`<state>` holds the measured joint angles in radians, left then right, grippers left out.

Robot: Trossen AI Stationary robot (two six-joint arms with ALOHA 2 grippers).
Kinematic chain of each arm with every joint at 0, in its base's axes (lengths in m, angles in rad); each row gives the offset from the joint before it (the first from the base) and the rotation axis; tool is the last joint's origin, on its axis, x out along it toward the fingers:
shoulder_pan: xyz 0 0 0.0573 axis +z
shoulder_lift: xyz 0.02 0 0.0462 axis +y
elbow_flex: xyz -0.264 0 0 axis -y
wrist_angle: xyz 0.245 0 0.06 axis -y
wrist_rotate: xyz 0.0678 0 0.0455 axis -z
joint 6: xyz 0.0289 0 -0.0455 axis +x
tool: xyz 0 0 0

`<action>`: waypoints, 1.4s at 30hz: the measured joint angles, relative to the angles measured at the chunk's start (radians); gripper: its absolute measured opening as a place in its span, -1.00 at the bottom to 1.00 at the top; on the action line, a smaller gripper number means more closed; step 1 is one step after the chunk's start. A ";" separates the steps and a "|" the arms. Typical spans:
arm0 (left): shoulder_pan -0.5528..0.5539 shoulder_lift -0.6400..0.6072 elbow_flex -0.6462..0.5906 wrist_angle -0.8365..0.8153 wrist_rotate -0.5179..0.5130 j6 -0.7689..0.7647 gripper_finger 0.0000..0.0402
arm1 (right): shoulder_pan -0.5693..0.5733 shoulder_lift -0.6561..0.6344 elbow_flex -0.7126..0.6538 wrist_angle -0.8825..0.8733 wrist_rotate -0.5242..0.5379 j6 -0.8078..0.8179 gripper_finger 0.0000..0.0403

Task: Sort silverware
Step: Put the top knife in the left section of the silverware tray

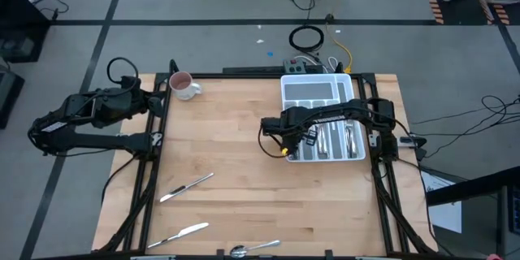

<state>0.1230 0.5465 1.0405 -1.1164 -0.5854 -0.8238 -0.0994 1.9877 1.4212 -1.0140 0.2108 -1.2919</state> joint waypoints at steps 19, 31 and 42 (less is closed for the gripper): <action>-0.001 0.083 0.000 0.085 0.388 0.047 -0.95 | -0.008 -0.130 0.144 -0.072 0.213 0.425 -0.18; -0.176 0.481 0.000 -0.097 0.708 0.122 -0.74 | -0.033 -0.267 0.361 -0.128 0.138 0.862 -0.17; -0.425 0.758 -0.060 -0.086 0.637 -0.001 0.04 | -0.033 -0.322 0.361 -0.162 0.127 0.981 -0.17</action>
<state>-0.3024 1.3047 0.9809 -1.2023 0.0513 -0.8245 -0.1322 1.6661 1.7821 -1.1759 0.3374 -0.3107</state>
